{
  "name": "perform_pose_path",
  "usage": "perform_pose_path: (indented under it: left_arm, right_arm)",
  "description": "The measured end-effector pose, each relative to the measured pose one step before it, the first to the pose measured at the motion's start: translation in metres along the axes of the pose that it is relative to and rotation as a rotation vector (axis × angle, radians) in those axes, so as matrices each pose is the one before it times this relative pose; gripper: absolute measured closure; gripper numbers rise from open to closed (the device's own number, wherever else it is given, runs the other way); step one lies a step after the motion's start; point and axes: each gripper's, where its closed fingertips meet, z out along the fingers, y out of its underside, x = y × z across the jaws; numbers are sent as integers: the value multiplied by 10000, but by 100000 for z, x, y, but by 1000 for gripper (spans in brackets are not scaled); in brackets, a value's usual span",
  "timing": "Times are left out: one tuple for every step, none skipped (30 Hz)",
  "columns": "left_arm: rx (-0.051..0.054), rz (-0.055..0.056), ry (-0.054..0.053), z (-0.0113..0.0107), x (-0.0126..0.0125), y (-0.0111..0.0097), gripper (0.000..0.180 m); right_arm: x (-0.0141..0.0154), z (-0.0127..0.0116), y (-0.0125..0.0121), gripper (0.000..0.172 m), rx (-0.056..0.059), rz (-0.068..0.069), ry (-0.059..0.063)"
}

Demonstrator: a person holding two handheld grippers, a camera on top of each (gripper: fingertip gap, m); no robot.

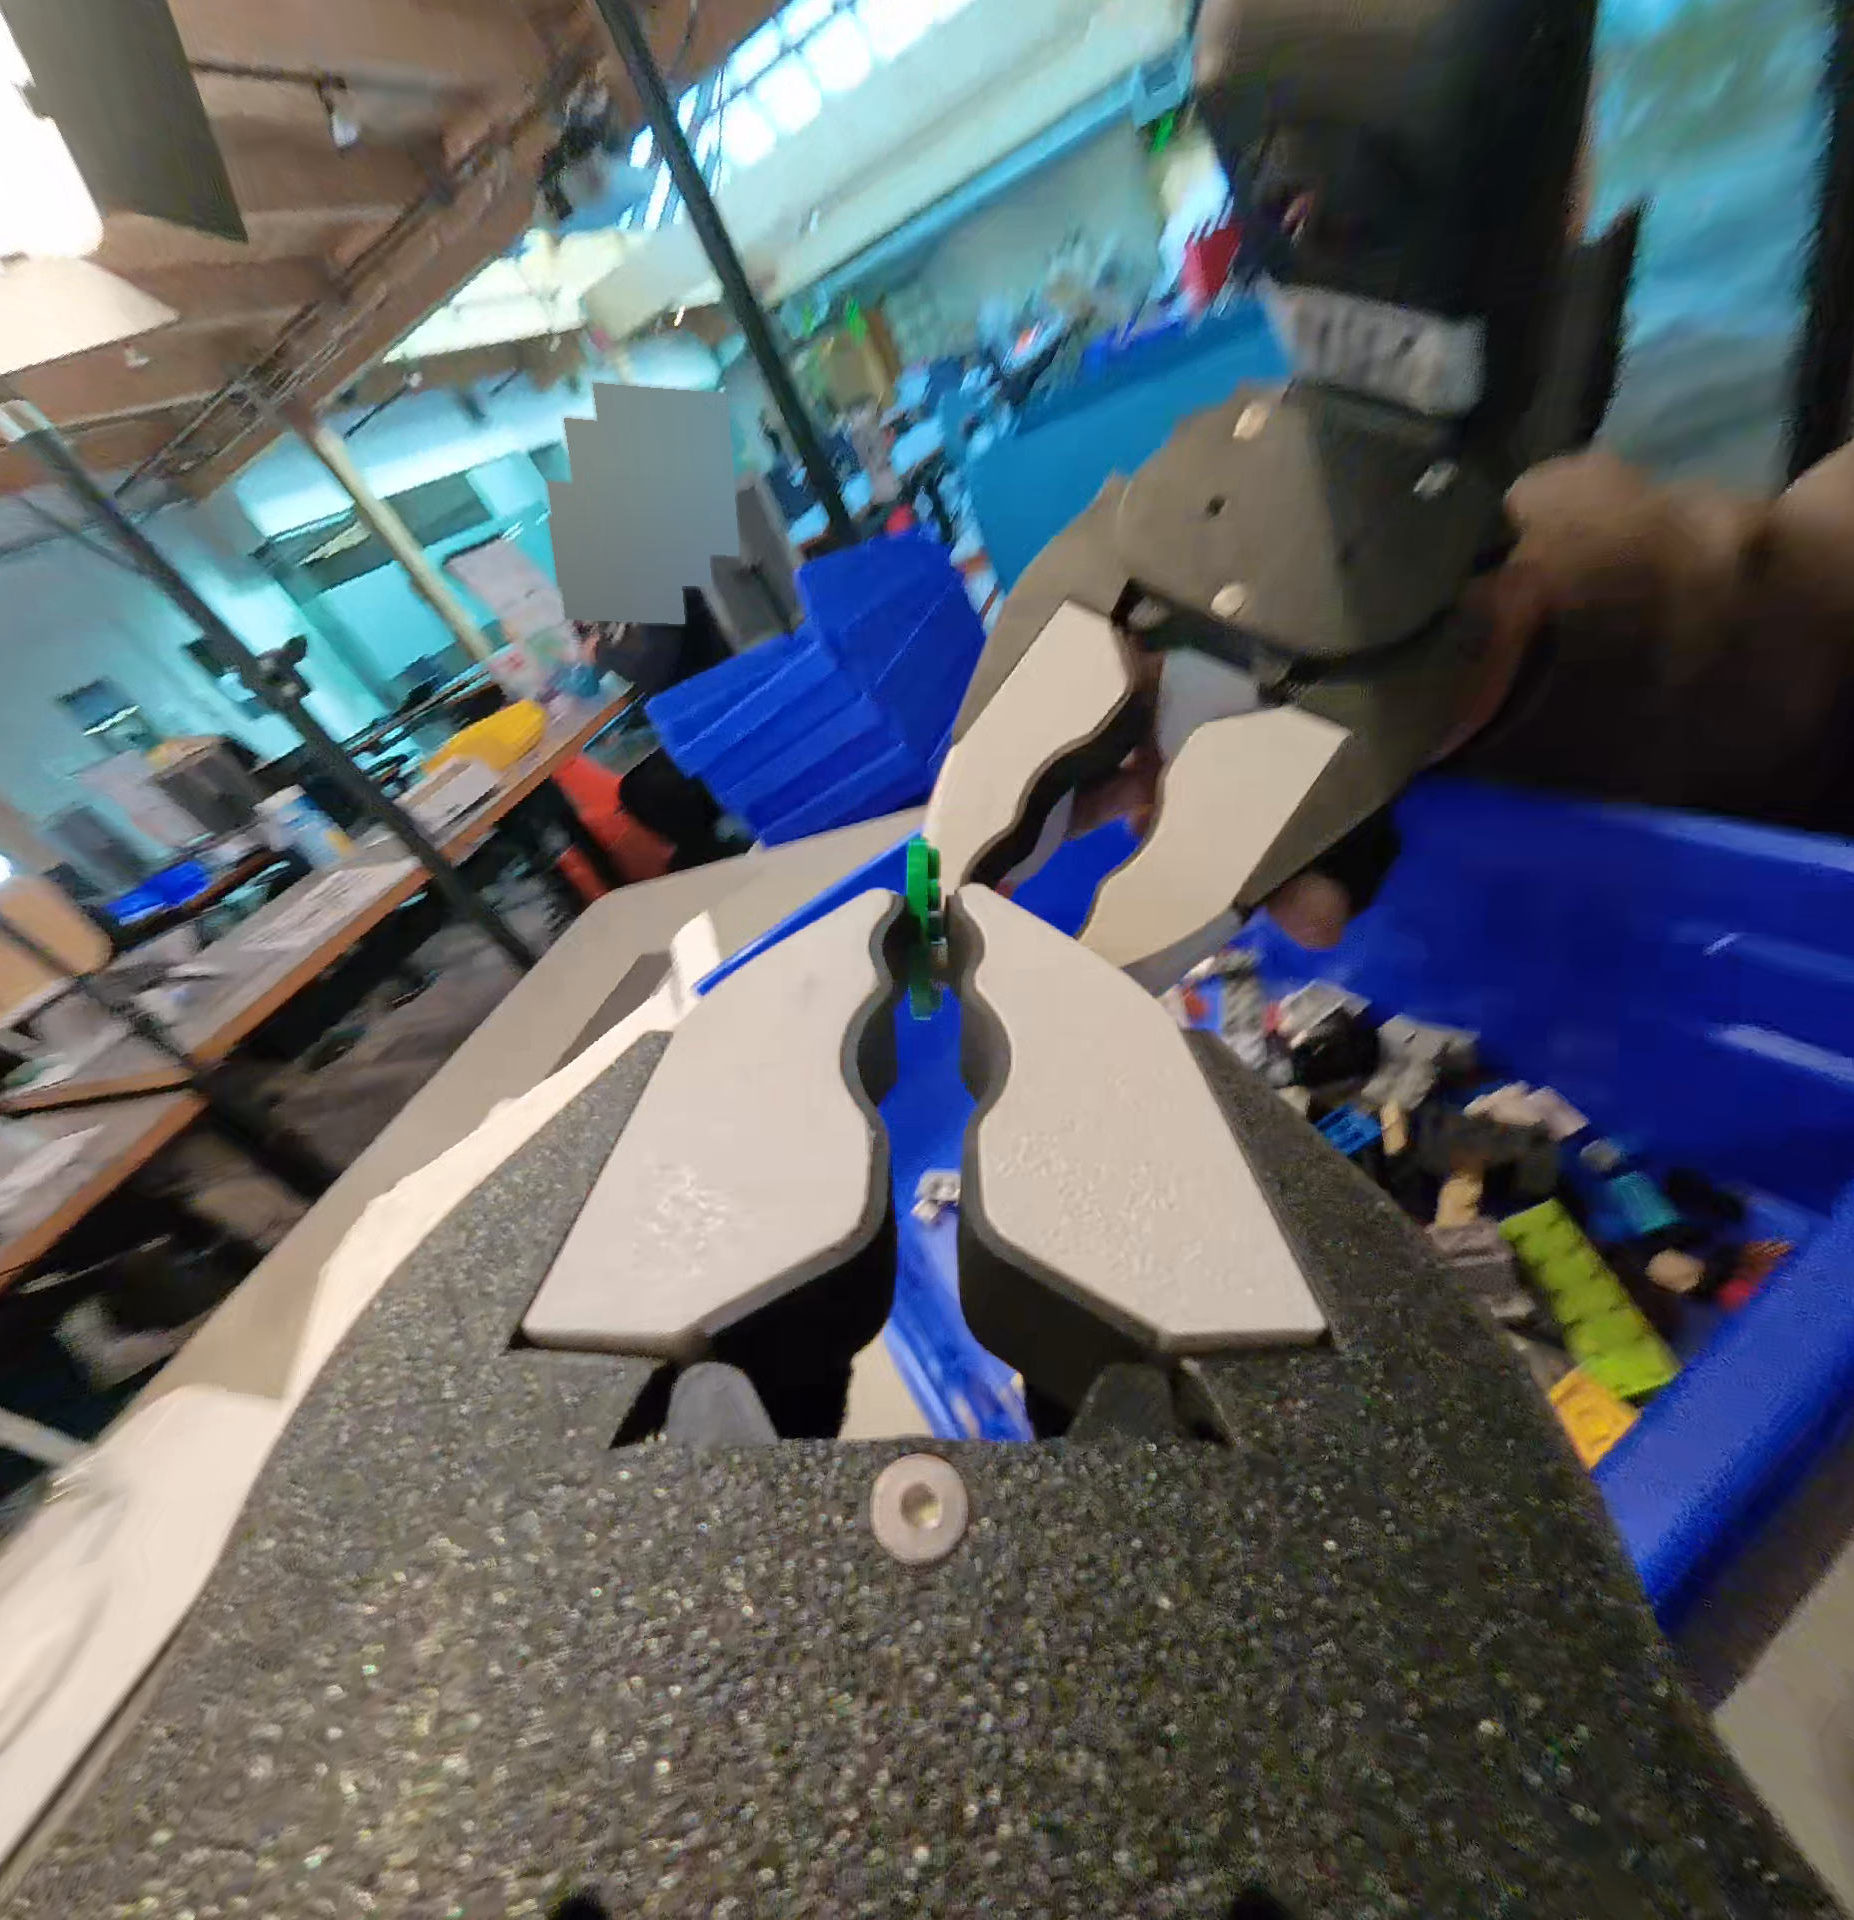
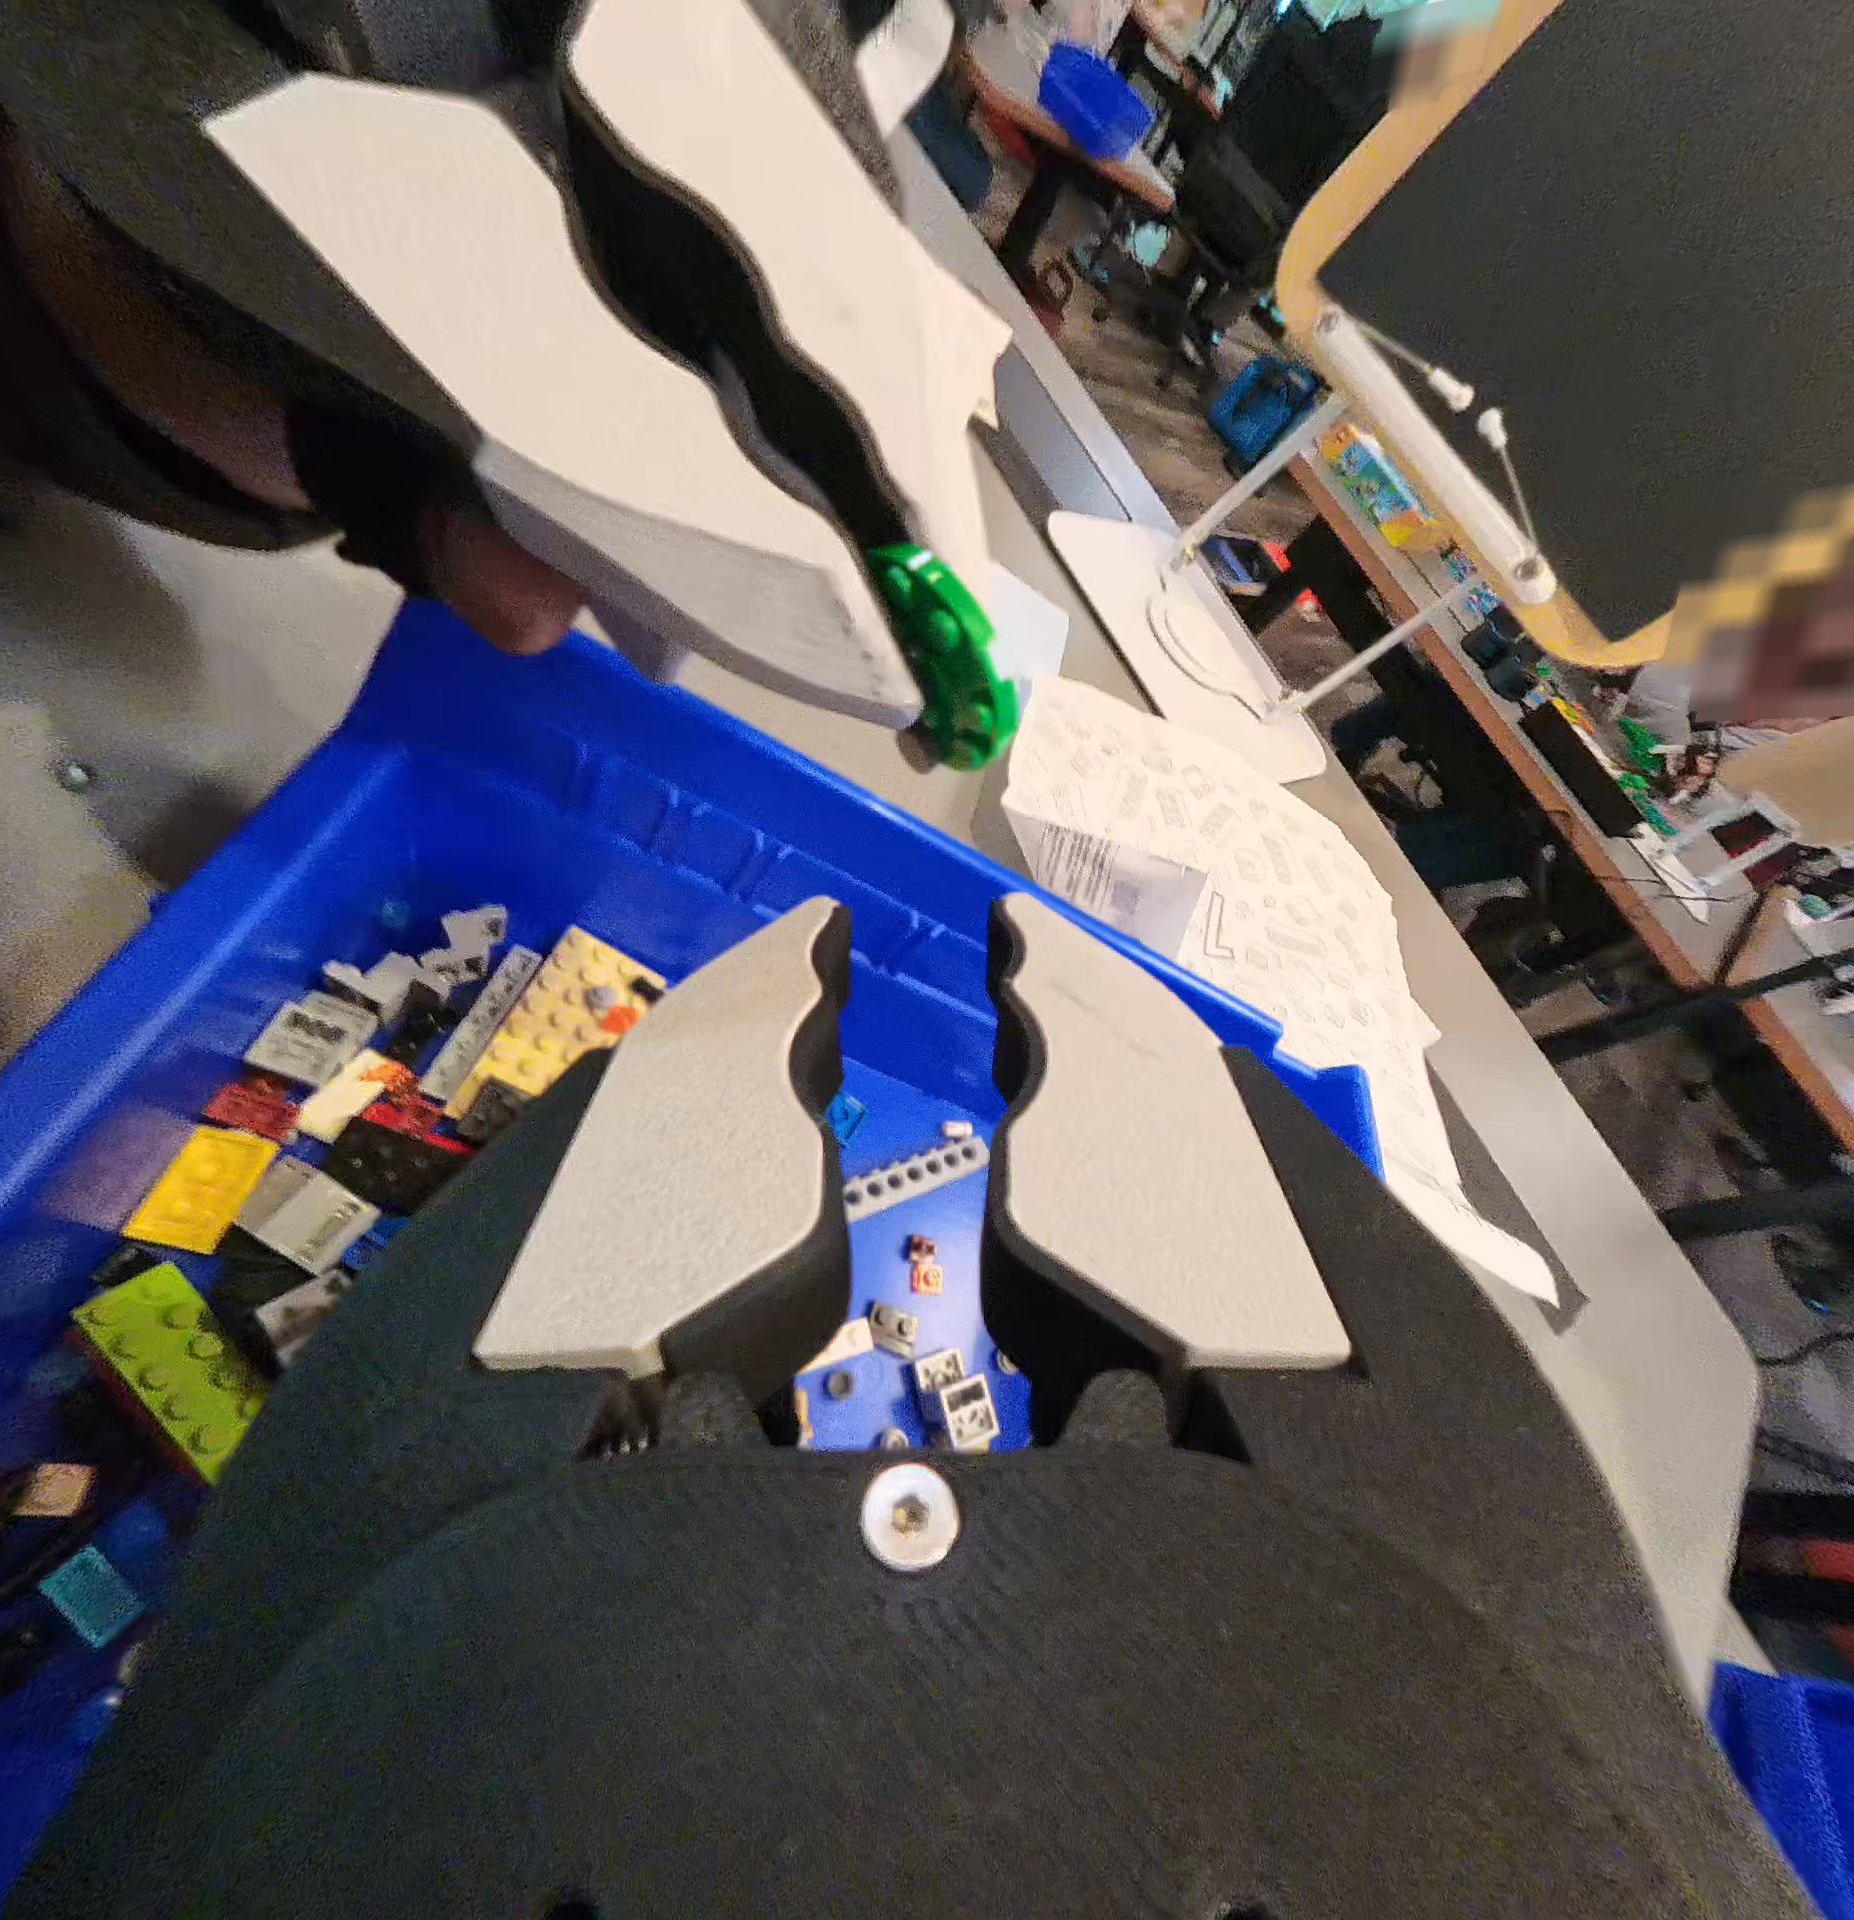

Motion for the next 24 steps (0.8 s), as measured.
perform_pose_path:
  left_arm:
    - [512, -381, 275, -175, 111, -582, 174]
    - [425, -275, 209, -123, 70, -440, 175]
    - [299, -225, 162, -68, 38, -253, 175]
    - [184, -199, 126, -36, -7, -94, 175]
    - [118, -180, 97, -13, -28, -21, 175]
    - [122, -150, 123, -19, 22, -45, 175]
    - [92, -96, 86, -27, 5, -58, 175]
    - [14, -61, 101, 5, 51, 14, 175]
    - [-19, -33, 123, 26, 100, 60, 174]
    - [-37, -16, 90, 32, 91, 62, 174]
    - [-51, -12, 92, 56, 100, 80, 174]
    - [-31, -18, 79, 16, 68, 44, 175]
    - [-8, -49, 43, -23, 10, 10, 175]
    - [-61, -78, 72, 10, 28, 82, 174]
    - [-119, -25, 85, 24, 57, 115, 174]
    - [-208, 86, 90, 14, 92, 143, 171]
    - [-260, 197, -8, -27, -10, 115, 169]
    - [-301, 385, -134, -79, -133, 41, 167]
    - [-297, 583, -165, -90, -109, -92, 165]
    - [-345, 689, -134, -44, -13, -105, 163]
    - [-428, 754, -89, 43, 79, -15, 163]
    - [-505, 783, -109, 125, 102, 142, 162]
    - [-569, 767, -109, 216, 149, 357, 162]
    - [-650, 695, -109, 299, 178, 606, 162]
  right_arm:
    - [181, -152, -403, 145, 276, 194, -74]
    - [40, -160, -458, 144, 311, 157, -144]
    - [-67, -186, -533, 144, 349, 148, -186]
    - [-135, -190, -554, 140, 348, 130, -198]
    - [-176, -161, -553, 144, 331, 112, -192]
    - [-210, -128, -560, 145, 333, 98, -192]
    - [-217, -66, -504, 147, 299, 97, -176]
    - [-161, -13, -376, 149, 216, 80, -117]
    - [-5, 6, -290, 151, 171, 52, -7]
    - [109, 12, -214, 154, 144, 32, 64]
    - [79, 40, -143, 156, 111, 44, 31]
    - [-1, 56, -79, 158, 75, 79, -20]
    - [-5, 11, -28, 158, 18, 33, -21]
    - [17, -44, -46, 159, 14, -68, 10]
    - [78, -73, -39, 160, -29, -141, 69]
    - [116, -77, 69, 162, -140, -239, 139]
    - [150, -47, 238, 163, -293, -353, 199]
    - [164, -29, 338, 163, -395, -475, 237]
    - [153, 8, 398, 163, -454, -572, 280]
    - [150, 65, 454, 163, -511, -626, 326]
    - [84, 145, 474, 163, -530, -629, 321]
    - [-70, 209, 414, 164, -503, -578, 227]
    - [-148, 206, 243, 164, -382, -470, 171]
    - [-119, 152, -7, 164, -219, -352, 159]
